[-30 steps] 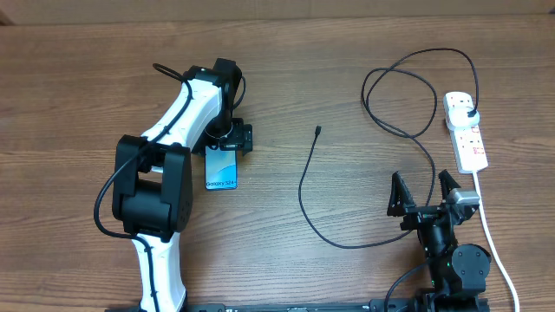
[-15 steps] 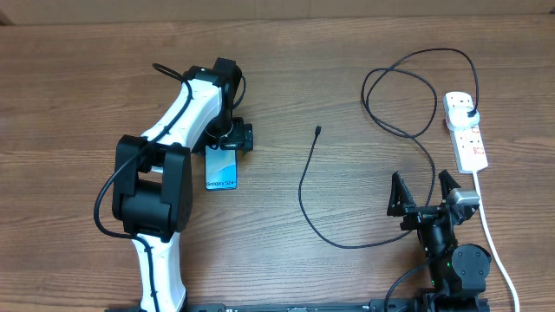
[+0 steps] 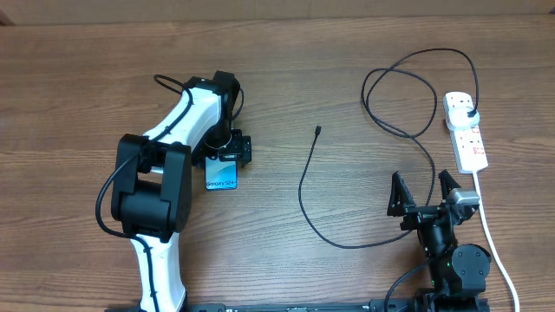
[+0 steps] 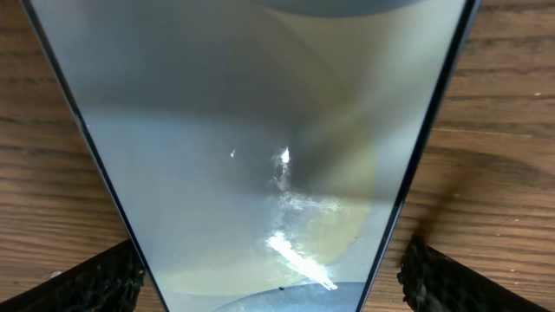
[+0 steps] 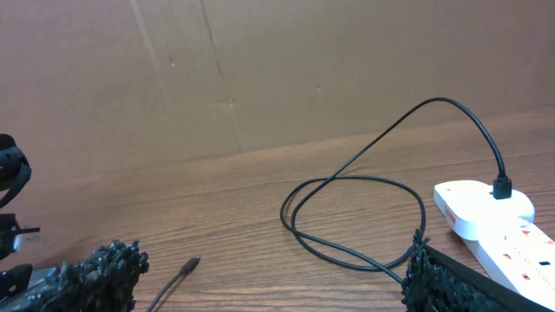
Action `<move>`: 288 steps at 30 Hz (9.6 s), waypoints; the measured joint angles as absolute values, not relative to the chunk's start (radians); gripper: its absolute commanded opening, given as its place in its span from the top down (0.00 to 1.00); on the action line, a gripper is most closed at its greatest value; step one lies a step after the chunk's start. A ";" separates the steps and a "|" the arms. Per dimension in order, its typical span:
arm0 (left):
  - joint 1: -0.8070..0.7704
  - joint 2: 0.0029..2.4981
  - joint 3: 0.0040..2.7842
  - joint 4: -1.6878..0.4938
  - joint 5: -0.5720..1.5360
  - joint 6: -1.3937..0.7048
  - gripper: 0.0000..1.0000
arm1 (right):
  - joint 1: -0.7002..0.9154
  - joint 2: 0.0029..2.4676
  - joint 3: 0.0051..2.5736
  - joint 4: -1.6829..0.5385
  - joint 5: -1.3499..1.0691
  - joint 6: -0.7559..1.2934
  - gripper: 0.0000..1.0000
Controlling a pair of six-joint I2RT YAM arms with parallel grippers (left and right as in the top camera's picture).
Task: Plug charger to phone and switch on socket
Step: 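Lower the left gripper onto the phone's top edge, then close the left gripper on the phone's top edge, then lift the phone with the left gripper and tilt it upright, then move the right gripper forward toward the held phone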
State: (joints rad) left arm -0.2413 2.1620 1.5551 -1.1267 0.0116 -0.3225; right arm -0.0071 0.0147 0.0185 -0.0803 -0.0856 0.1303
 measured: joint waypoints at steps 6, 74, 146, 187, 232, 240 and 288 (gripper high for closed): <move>-0.233 2.162 1.551 -1.120 0.033 -0.323 0.03 | -0.007 0.015 0.019 -0.080 -0.086 0.130 0.00; -0.229 2.147 1.533 -1.017 0.018 -0.393 0.01 | -0.007 0.015 0.019 -0.080 -0.086 0.130 0.00; -0.229 2.181 1.762 -1.248 0.028 -0.368 0.21 | -0.007 0.015 0.019 -0.080 -0.085 0.130 0.00; -0.229 2.182 1.802 -1.309 0.572 -0.573 0.32 | -0.007 0.015 0.019 -0.080 -0.086 0.130 0.00; -0.115 2.182 1.802 -1.403 1.064 -0.947 0.33 | -0.007 0.015 0.019 -0.072 -0.129 0.131 0.00; -0.115 2.182 1.802 -1.404 1.077 -0.978 0.32 | -0.007 0.027 0.019 -0.084 -0.215 0.159 0.00; -0.115 2.182 1.802 -1.406 1.092 -0.997 0.32 | -0.007 0.892 0.867 -0.867 -0.505 0.236 0.00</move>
State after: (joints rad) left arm -0.1154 2.1818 1.8019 -1.4055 1.0924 -0.9966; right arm -0.0071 0.8925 0.8669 -0.8669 -0.5053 0.2359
